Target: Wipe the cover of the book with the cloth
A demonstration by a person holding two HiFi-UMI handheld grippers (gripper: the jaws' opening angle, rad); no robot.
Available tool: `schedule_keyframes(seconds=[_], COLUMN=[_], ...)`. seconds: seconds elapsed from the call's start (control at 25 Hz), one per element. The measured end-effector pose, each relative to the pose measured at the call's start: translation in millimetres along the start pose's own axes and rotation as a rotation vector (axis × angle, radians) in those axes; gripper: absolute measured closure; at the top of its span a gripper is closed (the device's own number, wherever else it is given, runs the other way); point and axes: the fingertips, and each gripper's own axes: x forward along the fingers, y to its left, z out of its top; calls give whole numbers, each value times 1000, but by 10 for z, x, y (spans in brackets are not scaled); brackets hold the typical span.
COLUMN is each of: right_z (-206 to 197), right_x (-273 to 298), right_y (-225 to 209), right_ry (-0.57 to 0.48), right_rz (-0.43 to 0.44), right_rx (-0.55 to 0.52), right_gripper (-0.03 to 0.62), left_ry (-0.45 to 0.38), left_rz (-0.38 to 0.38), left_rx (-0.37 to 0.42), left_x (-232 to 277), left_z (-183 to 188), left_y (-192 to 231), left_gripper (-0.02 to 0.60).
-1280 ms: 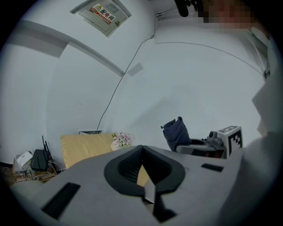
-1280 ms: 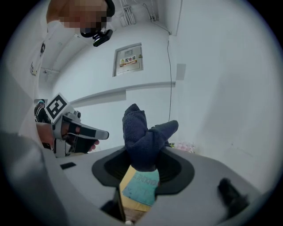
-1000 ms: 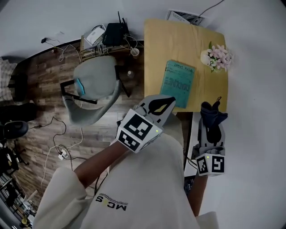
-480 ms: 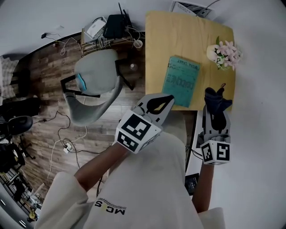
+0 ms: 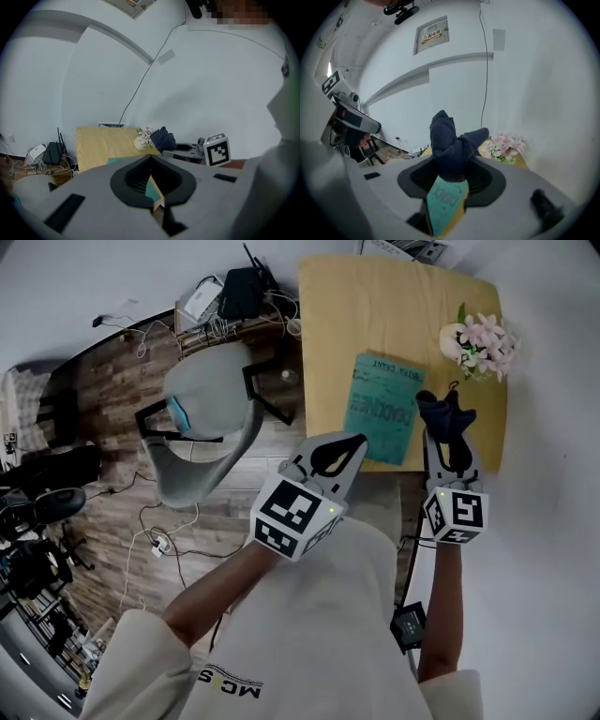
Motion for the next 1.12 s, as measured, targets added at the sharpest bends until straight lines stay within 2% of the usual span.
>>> schedule_keyframes(seconds=[0.24,0.52,0.64,0.84,1.12], right_z=[-220,-577,-581,-587,-895], right_x=[408,796,904,1105,1414], right_y=[-167,-468,-482,-453,-649], right_ry=[43,99,105,96,189], right_rz=[21,-35,-33,-9,33], right_rx=[-24,43,15,-36,-198], right_gripper=[422,422,422,422,422], left_ry=[19,31,38,69,88], left_rz=[49,92,83,115,118], left_rx=[-13,-28,-36,-63,-65], left_x=[150,189,239,333,381], left_z=[-103,-191,-265,-397,-446], left_y=[62,113,129,226,204], left_gripper=[571,571,571,571,571])
